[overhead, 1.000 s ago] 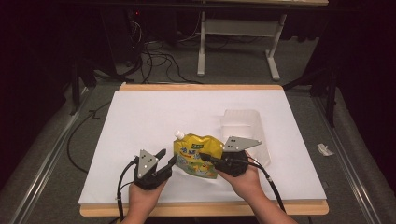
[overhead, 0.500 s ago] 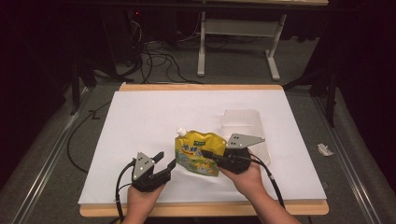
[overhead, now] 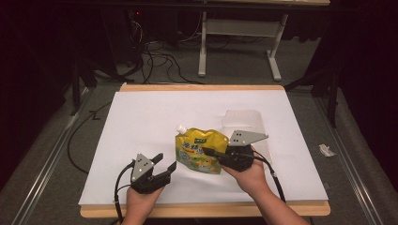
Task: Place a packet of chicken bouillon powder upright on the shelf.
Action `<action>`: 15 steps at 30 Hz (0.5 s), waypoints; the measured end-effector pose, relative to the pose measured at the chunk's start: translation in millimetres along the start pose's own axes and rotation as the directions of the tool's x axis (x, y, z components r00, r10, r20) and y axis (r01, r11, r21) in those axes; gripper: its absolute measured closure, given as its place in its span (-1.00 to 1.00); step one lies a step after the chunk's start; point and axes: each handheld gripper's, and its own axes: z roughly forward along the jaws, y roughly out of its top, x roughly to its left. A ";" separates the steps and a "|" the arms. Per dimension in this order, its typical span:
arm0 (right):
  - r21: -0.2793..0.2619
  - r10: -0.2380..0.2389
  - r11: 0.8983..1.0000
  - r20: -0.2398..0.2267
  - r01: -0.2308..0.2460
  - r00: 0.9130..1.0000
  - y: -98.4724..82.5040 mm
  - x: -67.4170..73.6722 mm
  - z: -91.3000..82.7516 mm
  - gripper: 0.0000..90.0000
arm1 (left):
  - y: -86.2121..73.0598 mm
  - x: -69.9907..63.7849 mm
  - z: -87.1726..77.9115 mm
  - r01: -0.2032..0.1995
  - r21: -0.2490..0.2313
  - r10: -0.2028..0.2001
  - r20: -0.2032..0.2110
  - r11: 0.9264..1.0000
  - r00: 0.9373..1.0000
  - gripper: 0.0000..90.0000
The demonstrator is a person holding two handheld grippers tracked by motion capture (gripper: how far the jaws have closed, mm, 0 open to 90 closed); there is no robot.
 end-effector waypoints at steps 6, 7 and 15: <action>-0.006 0.014 1.000 0.004 -0.014 1.000 5.6 -5.2 -5.0 1.00 | 0.2 1.2 -0.6 -0.001 -0.001 0.001 0.005 1.000 1.000 -0.10; -0.008 0.011 1.000 0.002 -0.011 1.000 6.2 -6.3 -5.8 1.00 | 0.4 1.3 -0.8 -0.003 -0.001 0.003 0.005 1.000 1.000 -0.10; -0.036 0.010 0.999 0.006 -0.010 1.000 16.0 -12.2 -20.8 1.00 | 0.5 1.0 -1.8 0.005 -0.010 -0.005 0.007 1.000 1.000 -0.10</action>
